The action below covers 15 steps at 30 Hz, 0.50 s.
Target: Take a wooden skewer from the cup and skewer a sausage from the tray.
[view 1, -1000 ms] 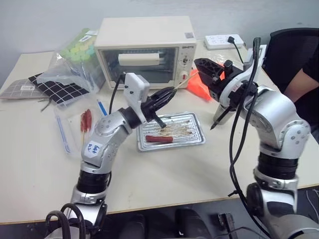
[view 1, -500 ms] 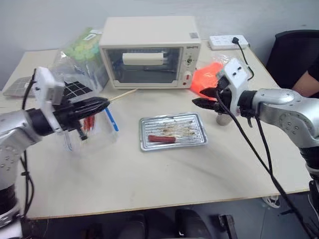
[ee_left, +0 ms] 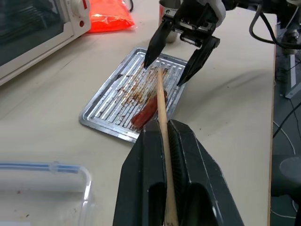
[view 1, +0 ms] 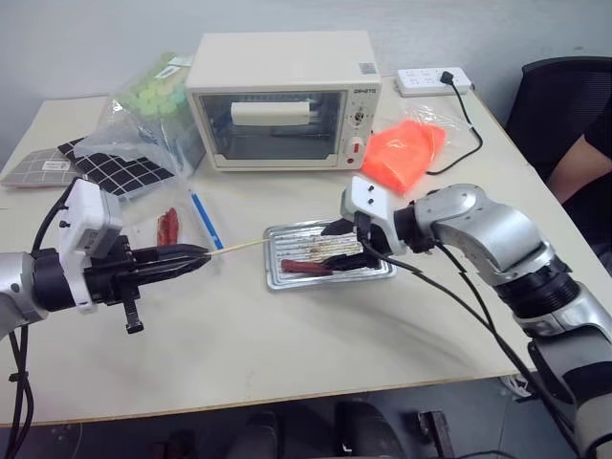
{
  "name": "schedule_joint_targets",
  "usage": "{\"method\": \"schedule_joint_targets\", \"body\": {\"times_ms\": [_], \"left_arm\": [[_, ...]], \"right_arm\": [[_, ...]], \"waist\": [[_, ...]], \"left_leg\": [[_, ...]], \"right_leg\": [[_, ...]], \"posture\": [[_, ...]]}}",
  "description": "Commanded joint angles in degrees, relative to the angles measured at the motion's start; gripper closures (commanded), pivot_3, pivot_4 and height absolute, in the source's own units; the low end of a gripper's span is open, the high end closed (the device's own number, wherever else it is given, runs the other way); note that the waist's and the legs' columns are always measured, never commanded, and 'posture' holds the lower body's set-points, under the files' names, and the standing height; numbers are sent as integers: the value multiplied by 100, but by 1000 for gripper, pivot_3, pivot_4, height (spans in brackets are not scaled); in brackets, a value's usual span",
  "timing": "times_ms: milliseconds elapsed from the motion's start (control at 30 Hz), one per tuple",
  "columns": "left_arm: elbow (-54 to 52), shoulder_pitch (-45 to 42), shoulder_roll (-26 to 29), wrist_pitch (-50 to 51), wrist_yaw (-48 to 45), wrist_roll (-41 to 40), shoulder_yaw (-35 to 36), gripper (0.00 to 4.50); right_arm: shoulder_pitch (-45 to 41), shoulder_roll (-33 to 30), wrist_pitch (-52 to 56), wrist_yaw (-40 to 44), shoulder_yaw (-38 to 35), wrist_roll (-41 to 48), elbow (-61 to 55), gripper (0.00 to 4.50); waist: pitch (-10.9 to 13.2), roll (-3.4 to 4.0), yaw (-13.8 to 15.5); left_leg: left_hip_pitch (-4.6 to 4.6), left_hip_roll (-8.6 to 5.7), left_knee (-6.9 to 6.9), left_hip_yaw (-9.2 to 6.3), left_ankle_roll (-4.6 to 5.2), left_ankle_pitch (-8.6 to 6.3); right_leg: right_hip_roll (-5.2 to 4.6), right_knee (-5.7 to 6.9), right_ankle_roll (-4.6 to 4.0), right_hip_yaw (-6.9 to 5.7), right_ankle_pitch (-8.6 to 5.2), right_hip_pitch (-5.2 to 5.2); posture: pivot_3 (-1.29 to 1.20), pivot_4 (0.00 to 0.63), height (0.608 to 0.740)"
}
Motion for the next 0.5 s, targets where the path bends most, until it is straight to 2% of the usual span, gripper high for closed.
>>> {"method": "schedule_joint_targets", "body": {"times_ms": [33,200,500], "left_arm": [[-245,110,57,-89,47,-106,272,4500],[-252,177,71,-139,187,-20,322,4500],[-109,55,127,-279,228,45,164,4500]], "right_arm": [[-72,300,131,0,-190,-159,144,1079],[-26,757,-177,-25,-68,-643,552,1079],[210,1089,-651,23,23,-1365,904,1079]], "waist": [[0,0,-2],[-1,-1,-6],[-1,-1,-15]], "left_leg": [[0,0,0,0,0,0],[0,0,1,-1,0,0],[0,-1,2,0,-1,0]], "right_leg": [[0,1,0,0,0,0],[0,6,0,-2,0,1],[0,12,0,-1,0,-1]], "posture": [[0,150,740],[0,150,740],[0,150,740]]}}
